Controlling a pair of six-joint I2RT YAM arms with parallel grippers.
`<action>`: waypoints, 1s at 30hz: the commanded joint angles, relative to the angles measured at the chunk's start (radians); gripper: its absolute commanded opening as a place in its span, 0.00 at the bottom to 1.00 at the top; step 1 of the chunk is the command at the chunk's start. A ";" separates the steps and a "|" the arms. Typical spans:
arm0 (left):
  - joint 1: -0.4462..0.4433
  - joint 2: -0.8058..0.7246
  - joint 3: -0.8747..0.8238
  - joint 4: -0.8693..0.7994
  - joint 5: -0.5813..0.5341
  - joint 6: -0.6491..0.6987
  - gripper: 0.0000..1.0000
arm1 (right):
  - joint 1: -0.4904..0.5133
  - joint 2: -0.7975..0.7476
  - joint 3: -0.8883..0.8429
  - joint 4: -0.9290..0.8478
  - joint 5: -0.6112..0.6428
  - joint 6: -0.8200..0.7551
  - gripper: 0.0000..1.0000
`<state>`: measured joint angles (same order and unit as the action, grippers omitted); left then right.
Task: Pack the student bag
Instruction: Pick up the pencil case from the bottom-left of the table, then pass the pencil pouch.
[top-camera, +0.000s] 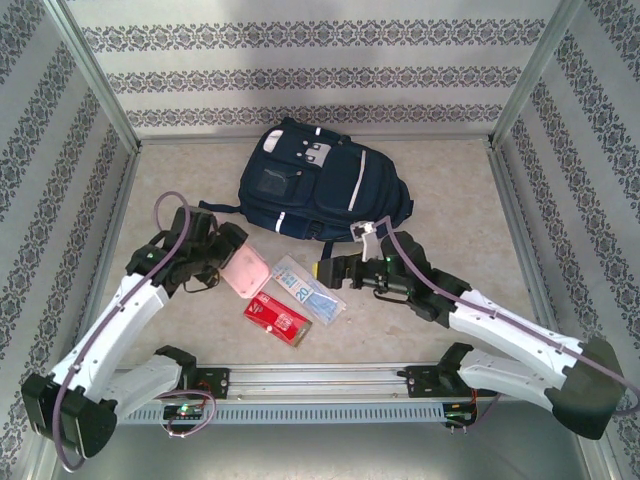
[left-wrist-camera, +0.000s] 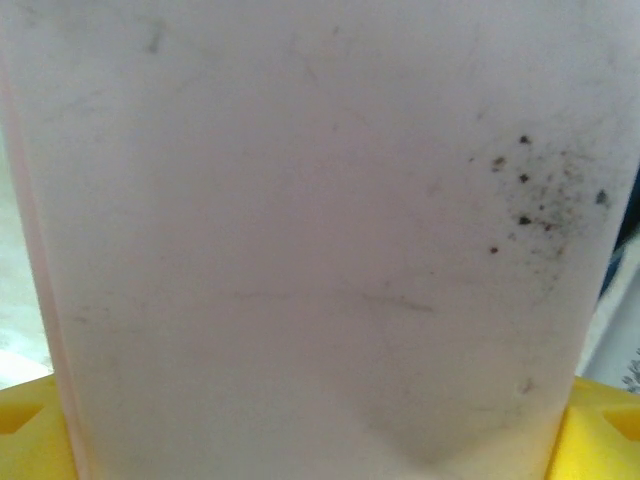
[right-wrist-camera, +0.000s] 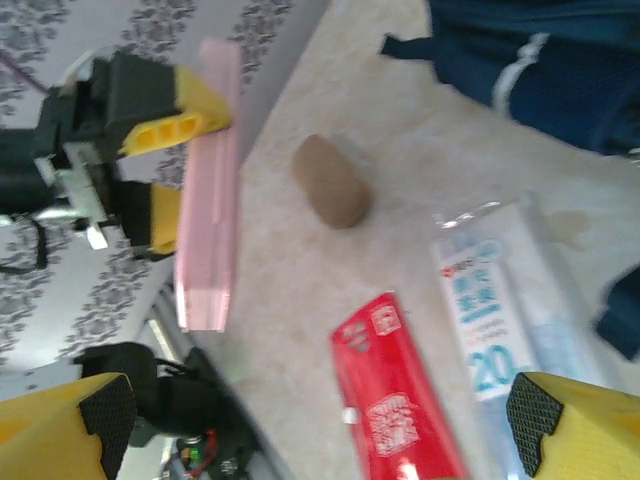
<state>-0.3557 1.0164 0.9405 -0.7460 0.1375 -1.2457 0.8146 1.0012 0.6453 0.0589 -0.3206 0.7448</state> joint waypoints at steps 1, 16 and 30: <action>-0.072 0.047 0.066 0.054 -0.044 -0.120 0.77 | 0.044 0.032 0.008 0.192 -0.034 0.055 0.98; -0.205 0.160 0.163 0.140 -0.062 -0.213 0.73 | 0.120 0.267 0.069 0.394 -0.028 0.101 0.96; -0.254 0.180 0.156 0.166 -0.068 -0.246 0.73 | 0.121 0.359 0.066 0.516 0.067 0.169 0.58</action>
<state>-0.5938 1.1896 1.0721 -0.6361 0.0925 -1.4715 0.9276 1.3544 0.6941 0.5064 -0.2836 0.9024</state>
